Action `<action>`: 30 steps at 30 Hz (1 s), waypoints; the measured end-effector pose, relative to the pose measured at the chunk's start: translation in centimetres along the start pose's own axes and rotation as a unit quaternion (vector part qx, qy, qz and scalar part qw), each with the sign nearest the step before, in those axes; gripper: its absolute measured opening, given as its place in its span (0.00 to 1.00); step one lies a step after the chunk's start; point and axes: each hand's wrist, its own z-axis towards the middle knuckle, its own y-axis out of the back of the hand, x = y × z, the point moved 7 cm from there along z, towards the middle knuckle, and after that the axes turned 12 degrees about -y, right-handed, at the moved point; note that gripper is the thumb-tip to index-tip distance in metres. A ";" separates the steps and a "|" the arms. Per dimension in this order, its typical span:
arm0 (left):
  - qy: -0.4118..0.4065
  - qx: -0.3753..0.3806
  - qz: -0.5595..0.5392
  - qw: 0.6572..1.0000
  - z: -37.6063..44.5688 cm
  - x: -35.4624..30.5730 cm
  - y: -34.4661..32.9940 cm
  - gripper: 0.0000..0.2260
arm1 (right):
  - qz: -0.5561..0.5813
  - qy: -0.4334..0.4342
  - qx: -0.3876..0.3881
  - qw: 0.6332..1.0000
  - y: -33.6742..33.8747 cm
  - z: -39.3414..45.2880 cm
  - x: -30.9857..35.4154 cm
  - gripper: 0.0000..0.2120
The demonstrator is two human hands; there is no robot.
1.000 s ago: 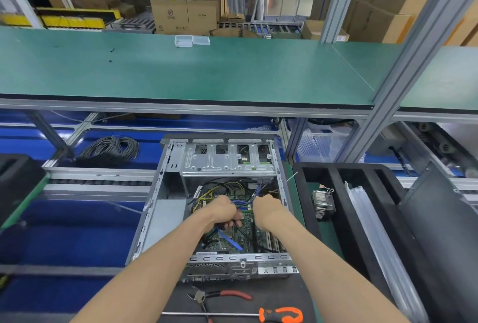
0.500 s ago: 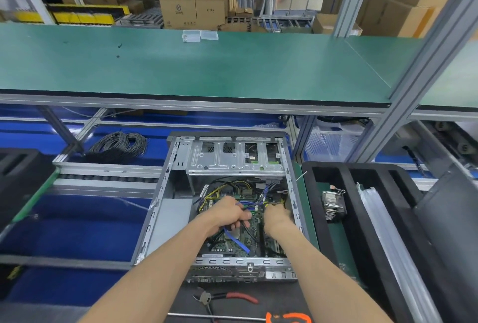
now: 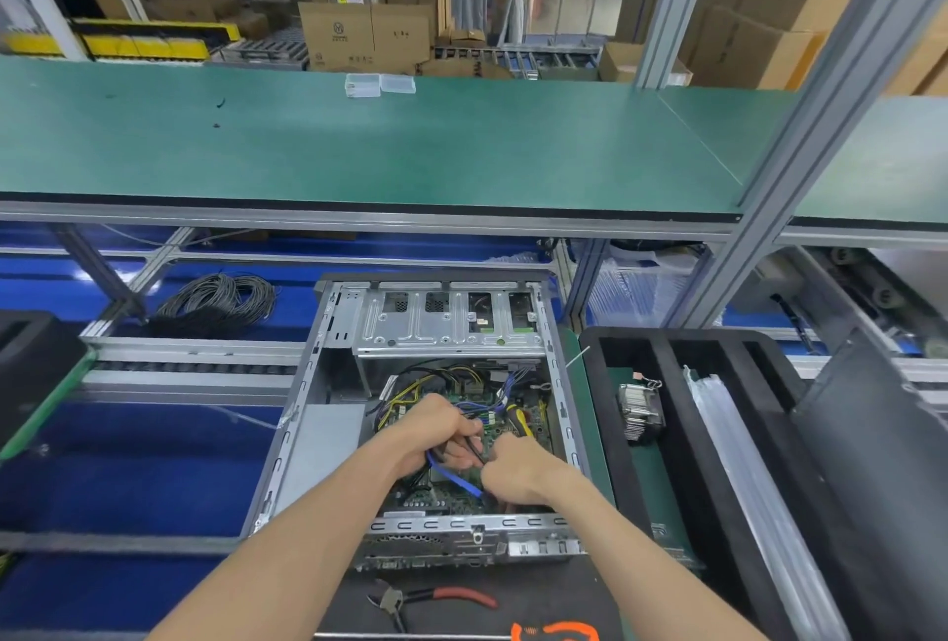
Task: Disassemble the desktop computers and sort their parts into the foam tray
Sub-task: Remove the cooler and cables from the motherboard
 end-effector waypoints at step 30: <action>-0.147 0.089 0.174 0.970 -1.1 -3.9 -3.1 0.15 | 0.603 -0.076 -0.231 0.760 3.8 4.4 -1.2 0.12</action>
